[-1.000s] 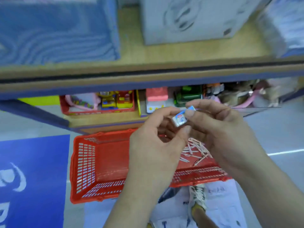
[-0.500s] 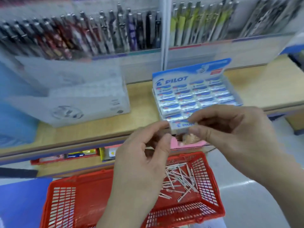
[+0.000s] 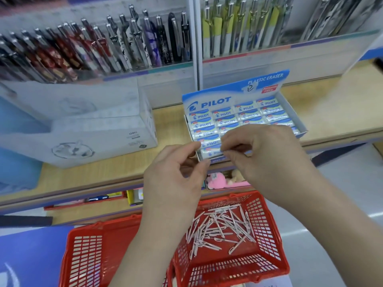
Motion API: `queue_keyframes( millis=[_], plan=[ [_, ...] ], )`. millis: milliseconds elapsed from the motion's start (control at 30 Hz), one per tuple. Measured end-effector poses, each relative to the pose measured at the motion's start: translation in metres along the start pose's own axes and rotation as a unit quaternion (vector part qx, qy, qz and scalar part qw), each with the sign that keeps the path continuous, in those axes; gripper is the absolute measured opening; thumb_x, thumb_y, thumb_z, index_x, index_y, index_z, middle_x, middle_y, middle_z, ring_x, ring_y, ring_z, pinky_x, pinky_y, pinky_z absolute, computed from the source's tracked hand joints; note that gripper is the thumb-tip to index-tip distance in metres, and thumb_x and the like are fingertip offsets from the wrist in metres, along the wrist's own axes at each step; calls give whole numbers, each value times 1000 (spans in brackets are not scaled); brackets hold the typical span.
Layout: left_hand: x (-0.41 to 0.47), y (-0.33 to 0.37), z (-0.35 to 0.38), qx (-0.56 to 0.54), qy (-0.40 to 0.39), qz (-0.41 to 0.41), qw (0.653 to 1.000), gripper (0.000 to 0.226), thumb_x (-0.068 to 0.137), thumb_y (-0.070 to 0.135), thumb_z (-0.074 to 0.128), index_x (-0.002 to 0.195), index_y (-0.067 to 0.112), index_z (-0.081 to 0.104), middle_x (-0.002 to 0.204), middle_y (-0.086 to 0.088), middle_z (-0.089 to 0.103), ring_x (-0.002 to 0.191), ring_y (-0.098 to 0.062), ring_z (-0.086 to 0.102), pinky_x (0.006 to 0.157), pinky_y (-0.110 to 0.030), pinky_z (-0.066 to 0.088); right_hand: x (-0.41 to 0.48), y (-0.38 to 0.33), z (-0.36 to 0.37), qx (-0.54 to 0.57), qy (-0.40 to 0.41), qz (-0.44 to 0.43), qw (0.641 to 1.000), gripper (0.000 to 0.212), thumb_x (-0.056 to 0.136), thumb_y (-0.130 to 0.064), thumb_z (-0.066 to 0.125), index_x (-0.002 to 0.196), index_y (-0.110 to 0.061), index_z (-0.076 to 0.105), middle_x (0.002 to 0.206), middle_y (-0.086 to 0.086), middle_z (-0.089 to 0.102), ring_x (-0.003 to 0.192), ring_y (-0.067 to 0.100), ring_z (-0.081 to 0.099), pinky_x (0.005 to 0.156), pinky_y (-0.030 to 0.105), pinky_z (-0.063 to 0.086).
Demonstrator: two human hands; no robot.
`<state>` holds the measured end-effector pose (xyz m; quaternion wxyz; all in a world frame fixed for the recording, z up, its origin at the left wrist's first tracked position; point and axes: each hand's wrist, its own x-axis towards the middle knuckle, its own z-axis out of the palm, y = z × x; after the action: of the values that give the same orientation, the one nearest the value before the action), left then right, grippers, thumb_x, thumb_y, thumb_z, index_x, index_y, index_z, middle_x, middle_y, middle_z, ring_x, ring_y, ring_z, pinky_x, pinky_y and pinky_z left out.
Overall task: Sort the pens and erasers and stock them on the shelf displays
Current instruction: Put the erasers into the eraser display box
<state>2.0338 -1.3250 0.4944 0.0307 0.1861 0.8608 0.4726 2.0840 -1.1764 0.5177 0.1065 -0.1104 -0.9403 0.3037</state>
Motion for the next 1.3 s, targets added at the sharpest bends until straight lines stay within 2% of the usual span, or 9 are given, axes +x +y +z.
queue_keyframes(
  millis=[267, 400, 567, 800, 933, 1033, 1133, 1233, 1300],
  plan=[
    [3, 1, -1, 20, 1, 16, 1000, 32, 75, 16, 77, 106, 21, 71, 86, 15, 60, 78, 1, 60, 73, -4, 44, 13, -6, -4, 64, -25, 95, 993, 27, 88, -21, 62, 114, -26, 63, 105, -12, 66, 81, 6, 64, 80, 30, 50],
    [4, 1, 0, 2, -9, 7, 1000, 40, 75, 17, 77, 114, 23, 68, 90, 13, 61, 77, -2, 61, 75, -22, 54, 23, -8, 1, 38, -76, 88, 993, 17, 89, -18, 60, 104, -11, 62, 100, -7, 63, 72, 12, 56, 66, 30, 40],
    [7, -2, -4, 38, 11, 27, 999, 38, 74, 16, 78, 111, 20, 70, 88, 11, 63, 81, 7, 56, 72, 0, 39, 27, -9, 2, 25, -104, 58, 993, 16, 88, -17, 61, 100, -6, 62, 89, 7, 65, 79, 20, 58, 74, 39, 48],
    [15, 0, -1, 71, -10, 38, 997, 34, 76, 15, 76, 109, 16, 71, 88, 13, 60, 84, 9, 53, 73, 2, 36, 29, -10, 0, 28, -117, 61, 991, 35, 85, -24, 65, 114, -6, 57, 102, 4, 52, 88, 18, 52, 82, 31, 41],
    [21, 12, -10, 76, -24, 22, 997, 38, 80, 19, 72, 117, 25, 66, 93, 12, 63, 80, -2, 57, 77, -19, 48, 30, -11, 5, 22, -96, 72, 992, 44, 87, -22, 62, 128, -13, 49, 115, 1, 47, 97, 17, 52, 88, 31, 42],
    [20, 25, -38, 93, 29, 29, 995, 39, 83, 25, 67, 119, 39, 58, 80, 12, 60, 67, -6, 59, 69, -36, 53, 25, -16, 5, 21, -52, 73, 996, 53, 88, -18, 59, 139, -19, 44, 123, 1, 48, 110, 18, 51, 94, 35, 43],
    [25, 32, -74, 153, 87, 0, 984, 42, 86, 33, 61, 126, 39, 51, 70, 7, 60, 67, -17, 59, 67, -38, 50, 21, -24, 4, 43, 6, 59, 997, 47, 87, -14, 58, 133, -19, 53, 118, -1, 53, 105, 19, 54, 92, 40, 46],
    [34, 30, -94, 286, 26, -67, 956, 41, 89, 48, 46, 129, 40, 43, 75, 4, 65, 79, -24, 61, 67, -37, 44, 25, -41, 7, 99, -3, 17, 995, 45, 86, -12, 57, 129, -25, 55, 108, -6, 54, 92, 11, 54, 83, 39, 48],
    [35, 28, -99, 323, -4, -75, 943, 27, 90, 52, 43, 113, 39, 48, 77, 4, 66, 80, -22, 62, 64, -35, 45, 32, -55, 11, 120, -38, -29, 992, 53, 86, -10, 56, 133, -34, 49, 107, -9, 52, 90, 8, 52, 80, 35, 48]
  ],
)
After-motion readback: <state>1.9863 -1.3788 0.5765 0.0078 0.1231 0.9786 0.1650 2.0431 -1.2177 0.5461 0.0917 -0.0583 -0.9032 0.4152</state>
